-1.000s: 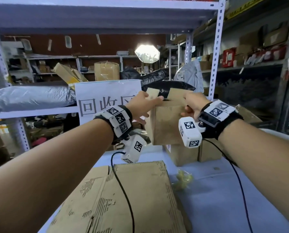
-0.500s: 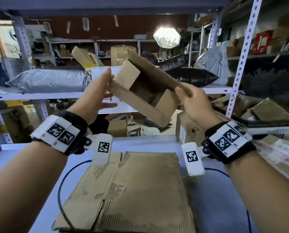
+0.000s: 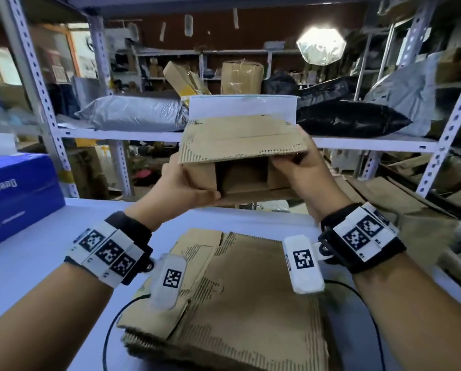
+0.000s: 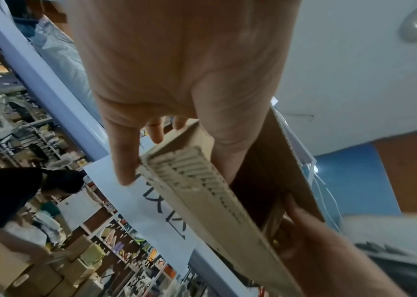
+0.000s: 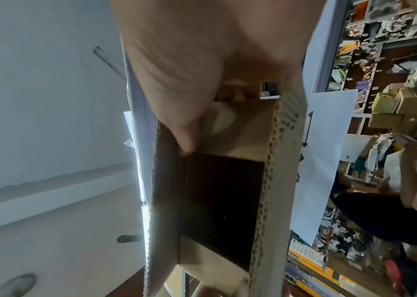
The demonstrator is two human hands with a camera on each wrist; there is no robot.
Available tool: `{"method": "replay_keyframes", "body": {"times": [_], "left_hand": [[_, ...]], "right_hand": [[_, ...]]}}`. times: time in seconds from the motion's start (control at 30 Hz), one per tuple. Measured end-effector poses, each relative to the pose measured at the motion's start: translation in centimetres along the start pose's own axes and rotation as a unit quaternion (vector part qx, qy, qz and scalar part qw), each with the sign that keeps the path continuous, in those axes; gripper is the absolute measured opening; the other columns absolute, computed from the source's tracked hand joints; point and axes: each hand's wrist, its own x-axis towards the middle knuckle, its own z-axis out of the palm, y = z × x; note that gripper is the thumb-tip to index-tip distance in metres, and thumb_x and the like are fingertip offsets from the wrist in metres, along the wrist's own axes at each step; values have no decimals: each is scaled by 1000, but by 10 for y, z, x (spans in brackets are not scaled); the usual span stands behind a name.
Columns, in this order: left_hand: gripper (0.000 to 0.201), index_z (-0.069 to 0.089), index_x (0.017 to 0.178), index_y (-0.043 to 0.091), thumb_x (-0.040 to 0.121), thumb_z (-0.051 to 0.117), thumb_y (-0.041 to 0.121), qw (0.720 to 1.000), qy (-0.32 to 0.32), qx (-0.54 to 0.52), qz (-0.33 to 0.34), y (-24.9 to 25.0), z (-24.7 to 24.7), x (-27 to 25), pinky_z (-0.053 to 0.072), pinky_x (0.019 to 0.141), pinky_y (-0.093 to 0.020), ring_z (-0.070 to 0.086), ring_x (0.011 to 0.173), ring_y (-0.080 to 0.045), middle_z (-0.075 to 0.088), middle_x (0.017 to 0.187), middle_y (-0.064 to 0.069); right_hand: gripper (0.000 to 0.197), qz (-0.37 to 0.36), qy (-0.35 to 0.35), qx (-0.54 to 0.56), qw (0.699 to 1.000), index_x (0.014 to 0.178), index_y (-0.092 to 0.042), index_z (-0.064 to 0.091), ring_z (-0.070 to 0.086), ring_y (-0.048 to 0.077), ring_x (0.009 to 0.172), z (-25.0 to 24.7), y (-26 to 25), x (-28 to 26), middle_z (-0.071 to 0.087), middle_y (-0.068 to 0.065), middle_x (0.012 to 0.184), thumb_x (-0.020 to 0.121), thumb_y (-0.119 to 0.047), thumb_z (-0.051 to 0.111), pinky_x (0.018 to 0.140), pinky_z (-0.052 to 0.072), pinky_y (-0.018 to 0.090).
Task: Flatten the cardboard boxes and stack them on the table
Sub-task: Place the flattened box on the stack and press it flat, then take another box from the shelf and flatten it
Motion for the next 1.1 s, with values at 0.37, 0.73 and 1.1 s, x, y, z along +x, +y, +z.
{"method": "replay_keyframes", "body": {"times": [0.37,0.73,1.1], "left_hand": [[125,15,150,27,53,74,78,996,13,-9,93,0,7,14,43,86,-12,58,101,10,57,117,28],[71,46,128,57,70,74,28,985,-74,-137,78,-8,-12,-30,59,93,-43,65,102,-15,60,118,10],[76,50,137,46,72,55,7,973,-81,-208,60,-13,-12,-105,54,94,-47,65,93,-12,67,111,15]], "right_hand": [[97,-51,103,-133,984,146,-25,27,47,-9,124,14,17,-42,50,-12,136,71,-9,87,105,37,13],[91,17,116,-261,958,135,-58,29,63,-2,96,11,2,-64,62,-35,103,55,-42,70,83,55,35],[83,-33,12,-100,994,143,-42,45,49,-5,130,-10,-18,-136,55,-30,136,84,16,55,99,48,18]]}}
